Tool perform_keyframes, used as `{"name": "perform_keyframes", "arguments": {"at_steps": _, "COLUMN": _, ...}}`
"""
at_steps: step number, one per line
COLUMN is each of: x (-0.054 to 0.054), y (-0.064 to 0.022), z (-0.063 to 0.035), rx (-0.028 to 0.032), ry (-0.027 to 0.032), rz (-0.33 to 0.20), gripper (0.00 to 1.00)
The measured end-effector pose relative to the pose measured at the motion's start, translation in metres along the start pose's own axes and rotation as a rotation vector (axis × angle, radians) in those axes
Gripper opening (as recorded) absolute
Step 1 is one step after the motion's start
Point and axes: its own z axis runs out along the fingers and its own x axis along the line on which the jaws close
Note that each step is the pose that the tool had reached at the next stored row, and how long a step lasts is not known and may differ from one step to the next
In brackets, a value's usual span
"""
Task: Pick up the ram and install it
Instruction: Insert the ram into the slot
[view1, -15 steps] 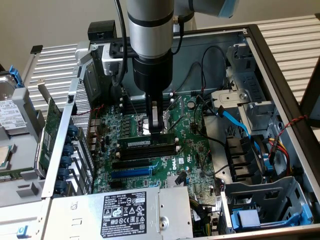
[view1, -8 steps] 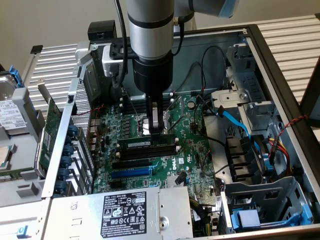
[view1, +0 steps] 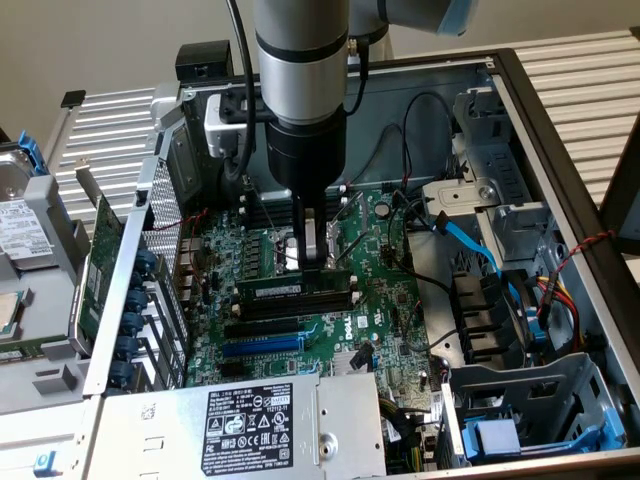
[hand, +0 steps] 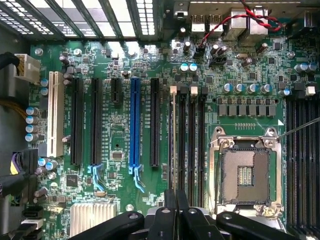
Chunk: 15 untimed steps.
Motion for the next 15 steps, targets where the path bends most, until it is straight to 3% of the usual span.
{"name": "perform_keyframes", "arguments": {"at_steps": 15, "x": 0.0001, "y": -0.0002, "z": 0.0024, "rx": 0.0014, "ry": -0.0008, "rz": 0.016, "gripper": 0.12}}
